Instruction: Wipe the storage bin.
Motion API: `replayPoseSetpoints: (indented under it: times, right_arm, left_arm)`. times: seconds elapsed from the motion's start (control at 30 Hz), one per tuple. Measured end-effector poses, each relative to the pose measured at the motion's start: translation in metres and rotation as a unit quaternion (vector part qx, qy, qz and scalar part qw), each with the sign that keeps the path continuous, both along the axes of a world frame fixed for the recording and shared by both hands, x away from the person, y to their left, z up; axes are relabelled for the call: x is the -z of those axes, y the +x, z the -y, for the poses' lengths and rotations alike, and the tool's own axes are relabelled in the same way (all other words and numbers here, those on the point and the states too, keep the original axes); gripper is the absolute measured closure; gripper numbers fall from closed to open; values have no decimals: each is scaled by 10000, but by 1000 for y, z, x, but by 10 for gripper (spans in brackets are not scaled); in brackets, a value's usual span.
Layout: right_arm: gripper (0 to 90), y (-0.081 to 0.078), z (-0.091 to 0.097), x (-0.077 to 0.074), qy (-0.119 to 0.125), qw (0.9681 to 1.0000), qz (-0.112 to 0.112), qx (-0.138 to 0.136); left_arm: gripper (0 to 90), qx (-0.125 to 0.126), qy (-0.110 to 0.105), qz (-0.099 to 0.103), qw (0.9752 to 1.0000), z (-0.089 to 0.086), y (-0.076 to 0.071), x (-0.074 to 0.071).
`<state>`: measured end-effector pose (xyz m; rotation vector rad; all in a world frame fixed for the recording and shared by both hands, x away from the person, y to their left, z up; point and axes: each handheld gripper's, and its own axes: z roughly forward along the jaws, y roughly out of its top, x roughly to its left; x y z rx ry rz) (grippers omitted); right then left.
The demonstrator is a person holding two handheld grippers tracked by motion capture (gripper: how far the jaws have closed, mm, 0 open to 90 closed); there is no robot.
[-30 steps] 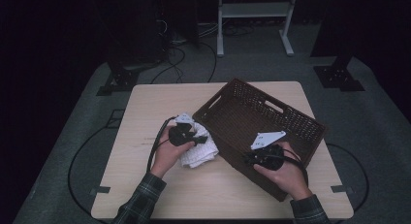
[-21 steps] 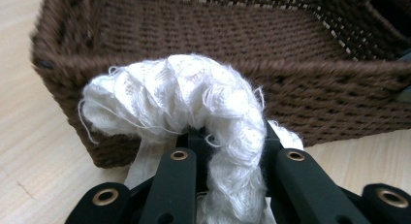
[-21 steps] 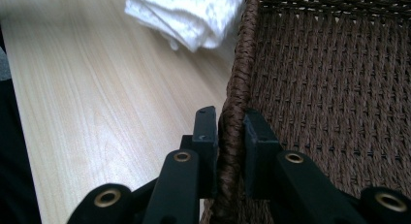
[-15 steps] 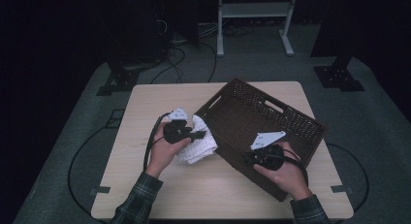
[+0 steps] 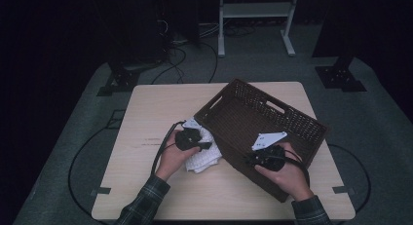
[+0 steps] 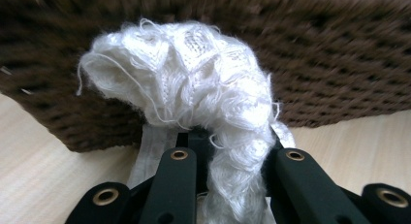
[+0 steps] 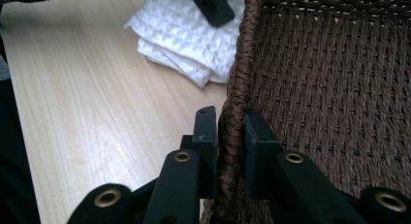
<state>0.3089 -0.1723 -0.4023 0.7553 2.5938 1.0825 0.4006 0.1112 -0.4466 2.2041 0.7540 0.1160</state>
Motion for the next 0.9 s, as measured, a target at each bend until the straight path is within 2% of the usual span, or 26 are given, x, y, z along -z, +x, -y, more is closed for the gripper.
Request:
replayPoseSetpoints:
  times: [0.1, 0.37, 0.5, 0.63, 0.77, 0.9]
  right_arm:
    - [774, 0, 0, 0, -1, 10000, -2, 2]
    - [774, 0, 0, 0, -4, 10000, 3, 2]
    - [740, 0, 0, 0, 28, 10000, 15, -8]
    - [704, 0, 3, -8, 166, 9997, 155, 61]
    - [687, -3, 6, -15, 126, 9998, 120, 94]
    - [686, -8, 13, -20, 241, 9997, 48, 90]
  left_arm:
    - [762, -22, 53, -89, 9999, 2, 1, 7]
    - [762, 19, 372, -257, 9990, 5, 4, 20]
    - [761, 23, 371, -288, 9989, 4, 5, 21]
    - [762, 3, 350, -306, 9989, 4, 5, 21]
    - [762, -28, 295, -309, 9991, 4, 5, 22]
    - [761, 12, 319, -297, 9990, 2, 5, 21]
